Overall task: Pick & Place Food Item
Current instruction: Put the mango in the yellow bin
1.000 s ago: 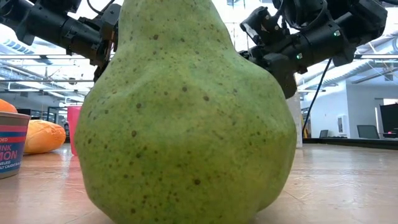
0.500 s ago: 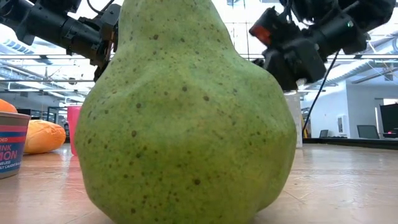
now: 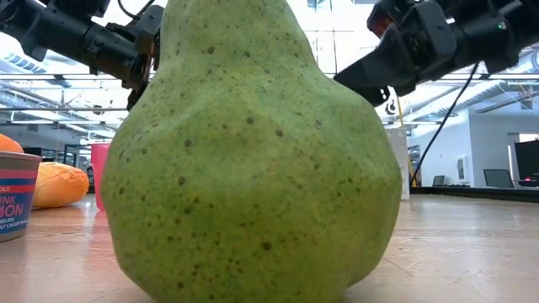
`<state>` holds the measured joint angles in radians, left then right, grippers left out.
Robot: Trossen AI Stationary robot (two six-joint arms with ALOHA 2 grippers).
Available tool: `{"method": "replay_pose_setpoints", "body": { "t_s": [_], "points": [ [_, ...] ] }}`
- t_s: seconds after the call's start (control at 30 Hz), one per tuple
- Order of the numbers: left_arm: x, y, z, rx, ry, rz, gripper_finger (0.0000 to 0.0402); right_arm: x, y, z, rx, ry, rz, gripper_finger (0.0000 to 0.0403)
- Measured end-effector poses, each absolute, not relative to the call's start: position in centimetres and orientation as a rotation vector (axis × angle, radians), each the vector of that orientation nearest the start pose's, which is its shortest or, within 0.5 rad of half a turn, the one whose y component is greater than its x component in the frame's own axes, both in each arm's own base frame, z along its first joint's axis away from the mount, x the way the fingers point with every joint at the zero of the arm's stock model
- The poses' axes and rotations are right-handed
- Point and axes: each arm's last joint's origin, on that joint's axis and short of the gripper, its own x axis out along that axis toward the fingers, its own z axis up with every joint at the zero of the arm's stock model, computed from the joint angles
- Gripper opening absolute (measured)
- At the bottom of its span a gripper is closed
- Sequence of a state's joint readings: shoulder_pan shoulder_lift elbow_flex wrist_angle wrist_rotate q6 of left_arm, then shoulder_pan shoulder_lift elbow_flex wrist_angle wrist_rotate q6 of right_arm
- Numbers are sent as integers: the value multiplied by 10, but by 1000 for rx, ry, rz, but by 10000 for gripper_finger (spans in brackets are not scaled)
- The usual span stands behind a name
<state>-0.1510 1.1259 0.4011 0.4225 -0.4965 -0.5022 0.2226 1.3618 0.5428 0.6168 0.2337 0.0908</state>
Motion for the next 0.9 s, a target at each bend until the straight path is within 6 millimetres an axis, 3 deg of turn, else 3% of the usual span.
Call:
{"method": "replay_pose_setpoints", "body": {
  "t_s": [0.9],
  "points": [
    [218, -19, 197, -397, 195, 406, 340, 259, 52, 198, 31, 157, -17, 283]
  ]
}}
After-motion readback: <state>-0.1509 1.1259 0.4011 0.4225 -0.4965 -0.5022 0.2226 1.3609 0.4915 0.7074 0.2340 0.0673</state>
